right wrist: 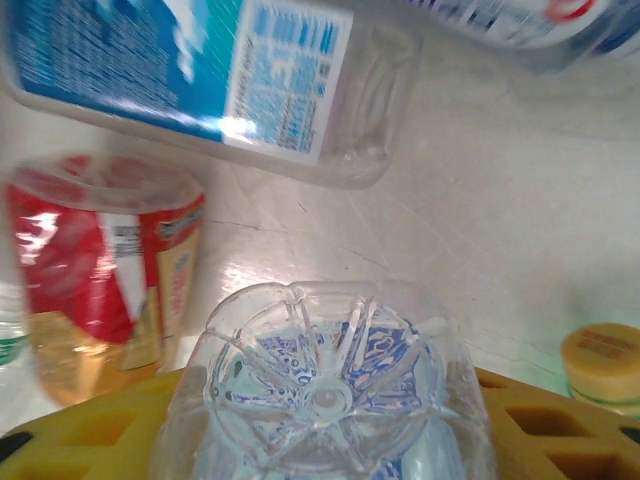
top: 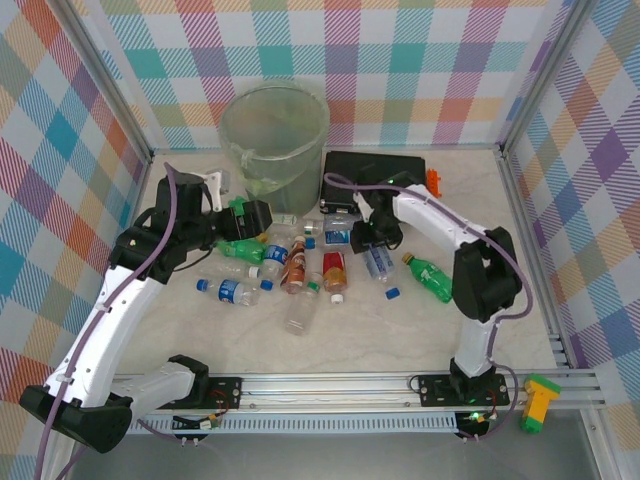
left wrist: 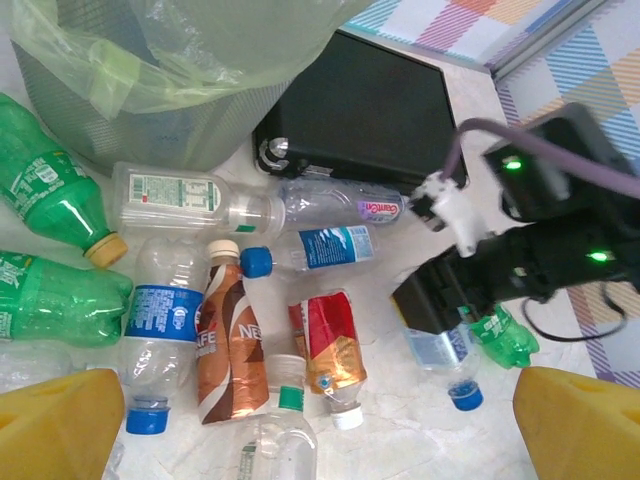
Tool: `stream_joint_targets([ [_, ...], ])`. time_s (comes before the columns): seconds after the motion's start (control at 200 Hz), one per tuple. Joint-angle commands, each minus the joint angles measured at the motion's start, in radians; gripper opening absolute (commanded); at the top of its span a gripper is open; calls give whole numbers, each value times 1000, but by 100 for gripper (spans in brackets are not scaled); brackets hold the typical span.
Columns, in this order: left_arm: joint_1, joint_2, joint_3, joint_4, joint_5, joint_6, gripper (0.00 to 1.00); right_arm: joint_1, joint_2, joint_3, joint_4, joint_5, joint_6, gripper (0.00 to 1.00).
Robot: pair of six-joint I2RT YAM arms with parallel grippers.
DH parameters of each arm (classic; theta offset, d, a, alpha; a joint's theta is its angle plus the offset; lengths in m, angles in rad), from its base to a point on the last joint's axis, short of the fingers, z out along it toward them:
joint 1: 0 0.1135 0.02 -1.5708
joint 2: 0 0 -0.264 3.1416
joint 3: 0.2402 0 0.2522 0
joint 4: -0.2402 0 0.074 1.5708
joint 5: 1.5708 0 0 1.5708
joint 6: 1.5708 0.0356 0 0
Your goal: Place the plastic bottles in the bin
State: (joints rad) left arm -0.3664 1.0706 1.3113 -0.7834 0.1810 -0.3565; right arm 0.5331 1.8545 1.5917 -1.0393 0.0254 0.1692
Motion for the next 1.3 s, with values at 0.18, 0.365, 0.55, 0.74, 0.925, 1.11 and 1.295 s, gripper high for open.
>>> stream_joint_targets([
  [0.18,-9,-18,18,19,-145,-47,99,-1,-118,286,31,-5,92,57],
  [0.365,-9,-9,53,5,-207,-69,99,-2,-72,512,113,-32,132,57],
  [0.55,-9,-30,78,-27,-303,-94,100,-1,0,686,285,-82,181,57],
  [0.74,-9,-43,119,-68,-360,-87,100,-1,125,858,438,-133,247,57],
  [0.925,-9,-55,151,-107,-402,-80,100,0,223,941,606,-166,314,57],
  [1.11,-9,-79,167,-135,-428,-80,99,13,312,1020,688,-157,322,57],
  [1.295,-9,-98,182,-166,-449,-78,100,25,356,1019,744,-147,302,57],
])
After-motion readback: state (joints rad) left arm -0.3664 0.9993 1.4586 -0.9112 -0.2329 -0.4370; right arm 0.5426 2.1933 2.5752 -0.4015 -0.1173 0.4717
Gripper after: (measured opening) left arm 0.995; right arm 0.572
